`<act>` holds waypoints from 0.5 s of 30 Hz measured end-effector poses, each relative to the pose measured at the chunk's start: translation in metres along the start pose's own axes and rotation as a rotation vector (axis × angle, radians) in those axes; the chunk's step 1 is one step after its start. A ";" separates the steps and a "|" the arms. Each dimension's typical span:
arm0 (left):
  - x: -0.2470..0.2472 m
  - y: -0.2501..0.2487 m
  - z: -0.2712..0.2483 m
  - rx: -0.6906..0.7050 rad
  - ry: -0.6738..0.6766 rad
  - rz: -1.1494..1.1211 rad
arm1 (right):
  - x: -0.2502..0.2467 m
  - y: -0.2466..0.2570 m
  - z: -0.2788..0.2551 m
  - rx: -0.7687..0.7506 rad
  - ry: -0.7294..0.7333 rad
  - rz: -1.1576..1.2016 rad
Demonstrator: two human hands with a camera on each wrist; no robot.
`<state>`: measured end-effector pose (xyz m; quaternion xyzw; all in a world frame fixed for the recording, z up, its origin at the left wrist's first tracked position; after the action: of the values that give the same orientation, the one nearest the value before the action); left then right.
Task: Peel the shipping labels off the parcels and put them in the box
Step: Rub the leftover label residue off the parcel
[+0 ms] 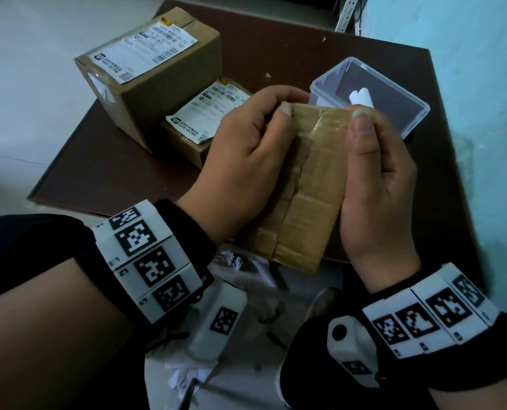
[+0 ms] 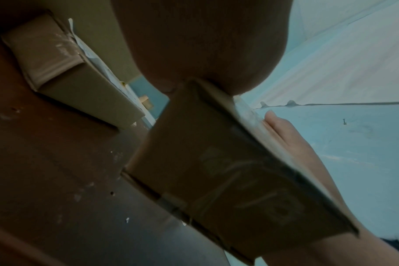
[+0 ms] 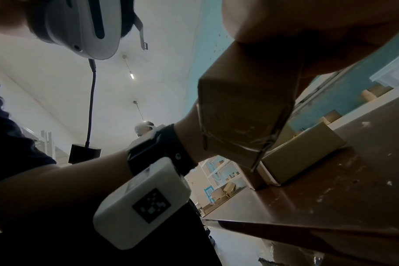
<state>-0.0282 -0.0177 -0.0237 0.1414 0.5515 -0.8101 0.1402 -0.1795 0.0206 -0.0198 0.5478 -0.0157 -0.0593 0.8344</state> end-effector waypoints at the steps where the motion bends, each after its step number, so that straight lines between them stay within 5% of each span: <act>1: -0.001 0.002 0.000 -0.011 -0.019 -0.023 | 0.001 0.000 0.000 -0.004 0.009 -0.001; 7: -0.010 0.007 0.001 -0.057 -0.183 -0.231 | 0.003 -0.002 0.002 -0.019 0.047 0.027; 15: -0.012 0.010 -0.002 -0.203 -0.234 -0.387 | 0.001 -0.004 0.004 0.014 0.040 0.043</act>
<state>-0.0128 -0.0187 -0.0282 -0.0766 0.6269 -0.7731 0.0588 -0.1793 0.0155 -0.0221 0.5541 -0.0111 -0.0304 0.8318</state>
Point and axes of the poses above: each hand's wrist, its own z-axis towards the middle knuckle, its own x-axis out of the palm, y = z × x, the point moved 6 cm from there along z, towards the middle knuckle, and after that the axes turned 11 degrees about z, right-handed, at the moved point
